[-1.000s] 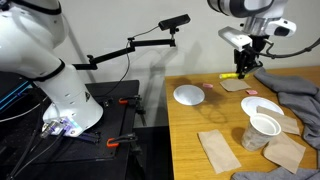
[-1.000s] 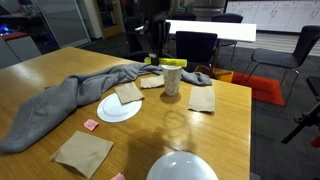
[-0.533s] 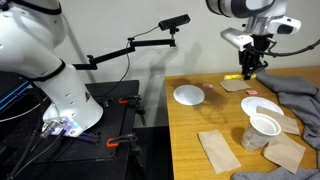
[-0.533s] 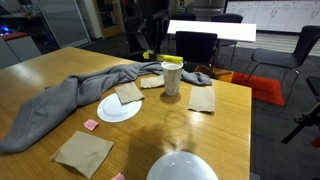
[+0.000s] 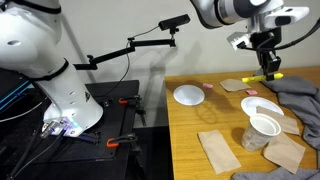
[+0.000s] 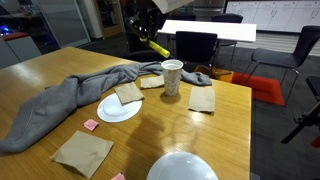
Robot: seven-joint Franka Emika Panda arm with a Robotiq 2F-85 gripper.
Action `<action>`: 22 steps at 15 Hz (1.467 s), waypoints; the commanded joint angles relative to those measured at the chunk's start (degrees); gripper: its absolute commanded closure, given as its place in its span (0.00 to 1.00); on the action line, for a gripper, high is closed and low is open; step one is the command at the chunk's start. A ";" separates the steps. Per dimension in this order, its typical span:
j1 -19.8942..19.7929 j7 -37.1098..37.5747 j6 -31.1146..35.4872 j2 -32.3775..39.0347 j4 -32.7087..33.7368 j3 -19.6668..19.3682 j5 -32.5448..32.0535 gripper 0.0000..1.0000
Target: Put the marker in the cup
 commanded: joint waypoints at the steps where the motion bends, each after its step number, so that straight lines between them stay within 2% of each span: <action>1: 9.20 15.64 3.39 0.04 -1.86 -10.59 -6.65 0.95; 7: 24.47 42.71 1.43 4.37 -0.93 -28.18 -17.42 0.95; 12: 33.06 63.15 -1.82 10.05 -0.43 -37.82 -23.71 0.95; 13: 31.98 68.34 -4.24 9.67 0.08 -36.34 -27.66 0.95; 14: 32.54 72.10 -6.35 10.19 0.29 -36.67 -29.56 0.95; 17: 30.71 83.72 -15.37 9.51 1.08 -33.21 -36.47 0.95; 20: 27.36 92.65 -27.68 7.97 1.97 -27.48 -41.23 0.95; 22: 23.81 96.57 -36.93 7.37 3.19 -22.07 -42.90 0.95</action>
